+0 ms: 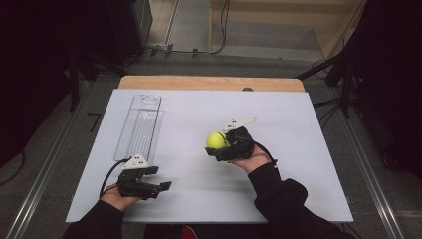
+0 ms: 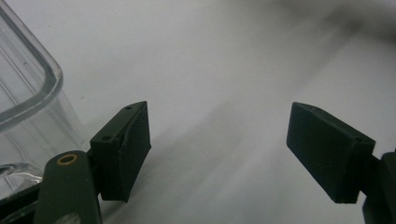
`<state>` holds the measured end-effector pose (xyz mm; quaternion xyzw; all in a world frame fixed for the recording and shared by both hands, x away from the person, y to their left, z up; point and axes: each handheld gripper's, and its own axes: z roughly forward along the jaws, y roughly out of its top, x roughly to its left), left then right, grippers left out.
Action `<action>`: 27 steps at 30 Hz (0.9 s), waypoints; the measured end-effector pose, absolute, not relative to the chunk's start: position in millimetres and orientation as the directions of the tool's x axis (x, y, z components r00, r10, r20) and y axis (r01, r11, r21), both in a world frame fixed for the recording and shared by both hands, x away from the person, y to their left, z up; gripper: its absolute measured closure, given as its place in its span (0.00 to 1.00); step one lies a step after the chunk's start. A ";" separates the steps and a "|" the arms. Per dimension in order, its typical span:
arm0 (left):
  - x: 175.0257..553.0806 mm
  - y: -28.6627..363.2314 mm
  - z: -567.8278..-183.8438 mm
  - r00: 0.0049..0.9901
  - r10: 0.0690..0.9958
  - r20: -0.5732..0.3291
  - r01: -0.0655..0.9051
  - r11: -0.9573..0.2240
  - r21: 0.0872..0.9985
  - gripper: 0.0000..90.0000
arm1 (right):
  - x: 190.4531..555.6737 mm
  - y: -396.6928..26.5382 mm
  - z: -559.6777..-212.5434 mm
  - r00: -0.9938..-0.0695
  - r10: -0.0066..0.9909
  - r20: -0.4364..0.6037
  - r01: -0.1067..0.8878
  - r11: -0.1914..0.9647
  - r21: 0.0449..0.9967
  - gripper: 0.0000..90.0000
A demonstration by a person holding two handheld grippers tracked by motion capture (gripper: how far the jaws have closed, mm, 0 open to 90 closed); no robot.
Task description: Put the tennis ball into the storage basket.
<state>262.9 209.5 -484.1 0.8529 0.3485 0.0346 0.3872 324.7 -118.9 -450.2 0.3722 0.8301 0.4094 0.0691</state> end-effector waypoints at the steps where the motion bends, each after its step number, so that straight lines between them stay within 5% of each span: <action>1: 262.6 209.5 -484.0 0.754 0.621 -0.213 0.568 -0.455 0.686 0.25 | 325.8 -116.4 -450.0 -0.717 0.671 0.186 0.556 0.392 0.733 0.27; 27: 263.1 209.8 -484.2 0.754 0.620 -0.216 0.566 -0.448 0.692 0.25 | 347.4 -78.9 -445.8 -0.732 0.648 0.213 0.559 0.392 0.730 0.27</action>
